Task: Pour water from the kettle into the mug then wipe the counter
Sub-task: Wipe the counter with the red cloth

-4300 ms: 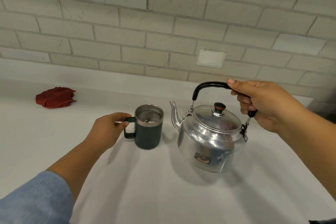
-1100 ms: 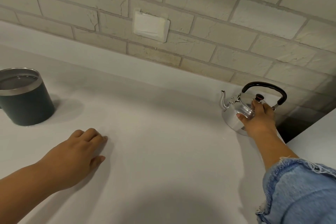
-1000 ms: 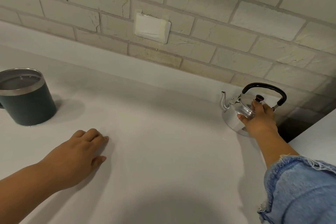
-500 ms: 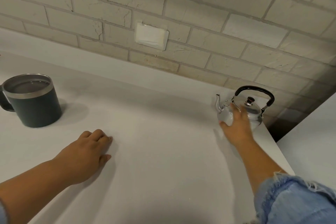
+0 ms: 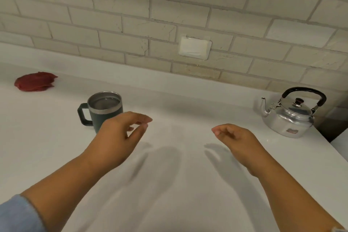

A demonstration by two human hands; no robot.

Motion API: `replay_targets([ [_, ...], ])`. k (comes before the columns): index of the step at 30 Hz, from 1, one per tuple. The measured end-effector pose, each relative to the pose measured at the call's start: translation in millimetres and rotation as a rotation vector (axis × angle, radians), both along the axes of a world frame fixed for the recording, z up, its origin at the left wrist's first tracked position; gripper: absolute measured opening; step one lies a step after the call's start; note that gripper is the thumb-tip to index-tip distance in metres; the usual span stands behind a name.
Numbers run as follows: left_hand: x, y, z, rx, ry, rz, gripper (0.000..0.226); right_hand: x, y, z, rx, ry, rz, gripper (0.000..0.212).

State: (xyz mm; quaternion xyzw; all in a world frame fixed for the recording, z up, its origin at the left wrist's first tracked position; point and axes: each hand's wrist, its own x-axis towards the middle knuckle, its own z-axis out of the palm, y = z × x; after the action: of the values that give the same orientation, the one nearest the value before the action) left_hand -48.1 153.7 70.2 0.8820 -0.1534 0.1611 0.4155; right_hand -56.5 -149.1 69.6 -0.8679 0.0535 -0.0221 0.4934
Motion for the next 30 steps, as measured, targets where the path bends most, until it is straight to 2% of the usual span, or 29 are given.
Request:
replay_targets([
  [3,13.5,51.0,15.8,-0.144,0.004,0.072,0.016,-1.3,45.3,6.0,0.003,-0.008,-0.013,0.011],
  [6,33.2,113.4,17.0,-0.164,-0.001,0.179,0.013,-1.1,94.4,8.3,0.004,-0.023,-0.021,0.012],
  [11,87.2,231.1,-12.2,0.054,0.106,0.315,0.018,2.6,174.3,3.9,-0.002,-0.047,-0.030,0.012],
  [15,145.8,303.0,-43.1,0.361,0.306,0.316,0.045,2.1,212.5,-3.0,-0.013,-0.038,-0.072,0.014],
  [21,218.4,366.2,-69.4,0.530,0.431,0.361,0.070,-3.8,236.2,-4.5,-0.059,0.044,-0.110,0.017],
  [26,249.9,393.8,-84.9,0.634,0.579,0.383,0.073,-5.9,241.7,2.3,-0.117,0.063,-0.140,0.015],
  [30,257.9,395.4,-74.9,0.876,0.461,0.527,0.058,-6.5,245.9,3.0,-0.113,0.081,-0.165,0.018],
])
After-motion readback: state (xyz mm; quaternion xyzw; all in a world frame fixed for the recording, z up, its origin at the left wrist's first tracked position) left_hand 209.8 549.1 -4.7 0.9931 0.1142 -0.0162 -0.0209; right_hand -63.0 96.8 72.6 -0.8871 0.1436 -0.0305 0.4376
